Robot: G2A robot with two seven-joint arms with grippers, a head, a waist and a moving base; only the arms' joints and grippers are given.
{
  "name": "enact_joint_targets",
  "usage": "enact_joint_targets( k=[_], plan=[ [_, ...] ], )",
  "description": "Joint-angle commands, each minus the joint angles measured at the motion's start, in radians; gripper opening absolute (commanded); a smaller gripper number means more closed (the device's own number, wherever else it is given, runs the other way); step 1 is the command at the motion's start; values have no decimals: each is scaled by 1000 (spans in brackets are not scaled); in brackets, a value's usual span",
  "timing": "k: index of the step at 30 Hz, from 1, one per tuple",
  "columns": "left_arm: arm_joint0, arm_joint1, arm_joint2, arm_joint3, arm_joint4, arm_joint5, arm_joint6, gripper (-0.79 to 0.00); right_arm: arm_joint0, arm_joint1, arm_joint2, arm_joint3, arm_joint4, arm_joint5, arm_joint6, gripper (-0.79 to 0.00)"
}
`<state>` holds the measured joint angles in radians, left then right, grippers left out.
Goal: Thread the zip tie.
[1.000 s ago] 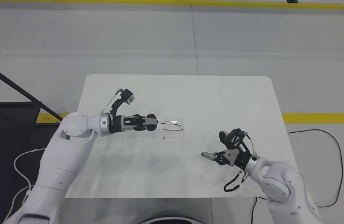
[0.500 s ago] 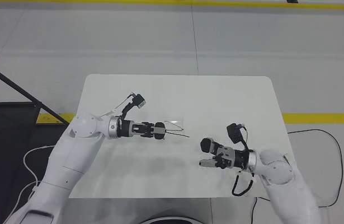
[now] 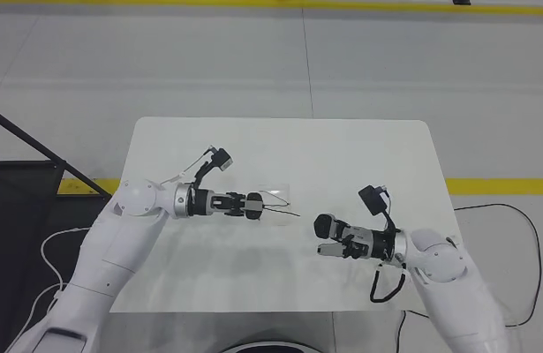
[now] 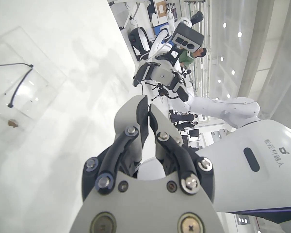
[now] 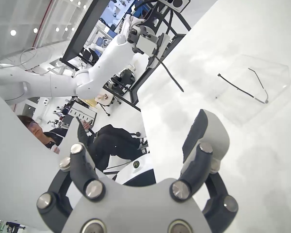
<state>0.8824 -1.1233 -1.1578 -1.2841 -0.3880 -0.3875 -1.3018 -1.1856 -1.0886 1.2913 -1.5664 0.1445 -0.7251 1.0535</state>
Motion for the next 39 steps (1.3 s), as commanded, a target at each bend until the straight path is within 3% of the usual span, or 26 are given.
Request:
enact_joint_targets(
  k=[1, 9, 17, 22, 32, 39],
  plan=[
    [13, 1, 4, -33, 12, 4, 19, -785, 1, -3, -6, 1, 0, 38, -75, 0],
    [48, 10, -8, -93, 20, -18, 28, -785, 73, -15, -73, 86, 36, 105, -99, 0],
    [54, 14, -6, -107, 4, -30, 17, -785, 127, -22, -120, 146, 54, 103, -83, -3],
    [49, 15, 2, -101, 2, -30, 21, -785, 145, -23, -144, 162, 88, 86, -30, -262],
    [42, 17, 14, -92, 2, -33, 28, -785, 150, -18, -152, 163, 115, 76, -2, -483],
    [40, 19, 20, -95, 6, -34, 32, -785, 151, -17, -156, 161, 119, 81, -8, -529]
  ],
)
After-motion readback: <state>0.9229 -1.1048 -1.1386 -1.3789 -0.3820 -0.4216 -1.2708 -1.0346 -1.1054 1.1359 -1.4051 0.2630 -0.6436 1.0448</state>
